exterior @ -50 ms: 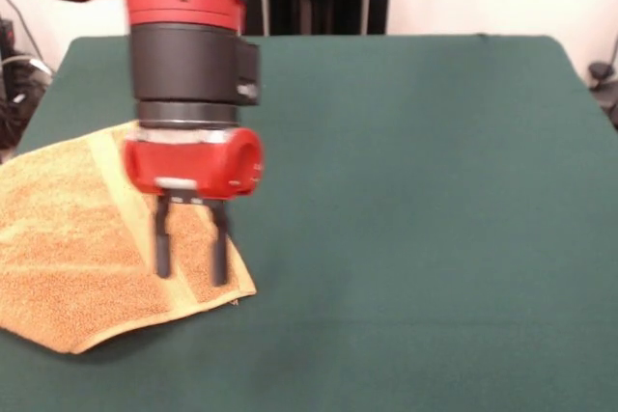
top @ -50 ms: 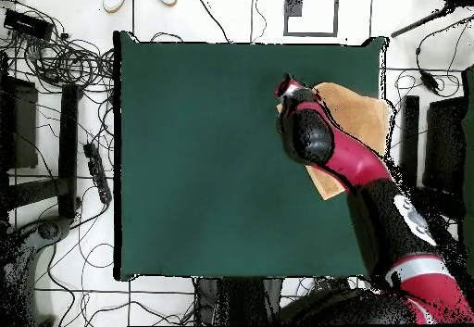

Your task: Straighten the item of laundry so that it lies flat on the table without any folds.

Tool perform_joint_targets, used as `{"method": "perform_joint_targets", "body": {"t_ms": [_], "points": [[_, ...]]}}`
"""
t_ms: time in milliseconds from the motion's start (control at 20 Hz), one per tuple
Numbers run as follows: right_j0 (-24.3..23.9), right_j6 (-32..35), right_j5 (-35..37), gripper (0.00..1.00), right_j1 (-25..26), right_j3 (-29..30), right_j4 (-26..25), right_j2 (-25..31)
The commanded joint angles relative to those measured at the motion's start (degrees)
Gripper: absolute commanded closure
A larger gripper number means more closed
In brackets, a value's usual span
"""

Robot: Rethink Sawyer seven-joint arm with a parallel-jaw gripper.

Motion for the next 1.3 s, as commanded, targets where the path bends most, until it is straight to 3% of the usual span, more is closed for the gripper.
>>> {"method": "perform_joint_targets", "body": {"t_ms": [50, 300, 600, 950, 1300], "points": [[7.5, 12.9, -2.0, 0.0, 4.6, 0.1, 4.3, -0.2], [9.9, 12.0, -2.6, 0.0, 6.0, 0.1, 4.9, -2.7], [6.9, 10.8, -1.7, 0.0, 5.0, 4.6, 1.8, -1.4], [5.4, 4.5, 10.3, 0.0, 2.5, 5.1, 1.0, -3.6], [2.6, -0.3, 14.8, 0.0, 0.2, 5.4, -3.9, -4.0]]}}
